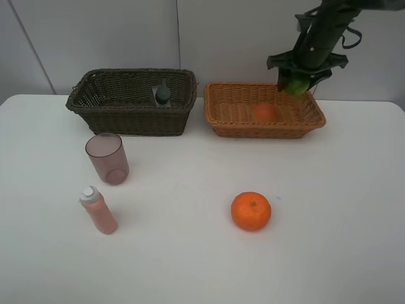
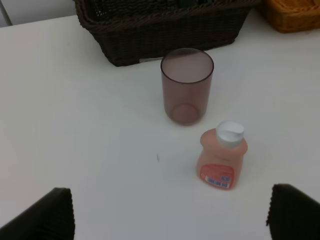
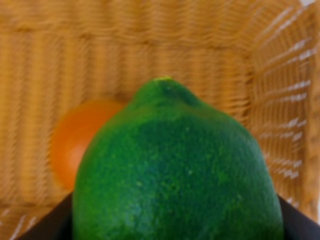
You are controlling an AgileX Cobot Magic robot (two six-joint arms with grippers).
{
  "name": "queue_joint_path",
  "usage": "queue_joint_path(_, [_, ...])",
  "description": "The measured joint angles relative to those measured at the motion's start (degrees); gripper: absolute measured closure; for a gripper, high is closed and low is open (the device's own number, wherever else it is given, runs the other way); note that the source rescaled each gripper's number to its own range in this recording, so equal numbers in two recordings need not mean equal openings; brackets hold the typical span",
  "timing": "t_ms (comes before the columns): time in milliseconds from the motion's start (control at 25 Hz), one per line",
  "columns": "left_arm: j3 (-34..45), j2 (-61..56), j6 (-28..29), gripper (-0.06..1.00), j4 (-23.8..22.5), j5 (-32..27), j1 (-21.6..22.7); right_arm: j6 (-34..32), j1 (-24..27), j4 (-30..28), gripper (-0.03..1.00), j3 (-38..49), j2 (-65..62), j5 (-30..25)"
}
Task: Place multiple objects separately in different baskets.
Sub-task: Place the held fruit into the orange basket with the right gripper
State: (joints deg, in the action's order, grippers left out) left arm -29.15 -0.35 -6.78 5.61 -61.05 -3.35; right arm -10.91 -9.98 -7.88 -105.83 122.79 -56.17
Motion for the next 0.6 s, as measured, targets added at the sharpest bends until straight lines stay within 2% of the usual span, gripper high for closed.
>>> queue_joint_path(400, [0.0,0.0,0.0,-0.06,0.0,0.0,0.0,-0.1,0.7,1.6,0.56,0.0,6.4,1.8])
queue_joint_path(600, [0.0,0.0,0.0,-0.06,0.0,0.0,0.0,-2.7,0.7,1.4,0.55,0.0,6.9,2.2])
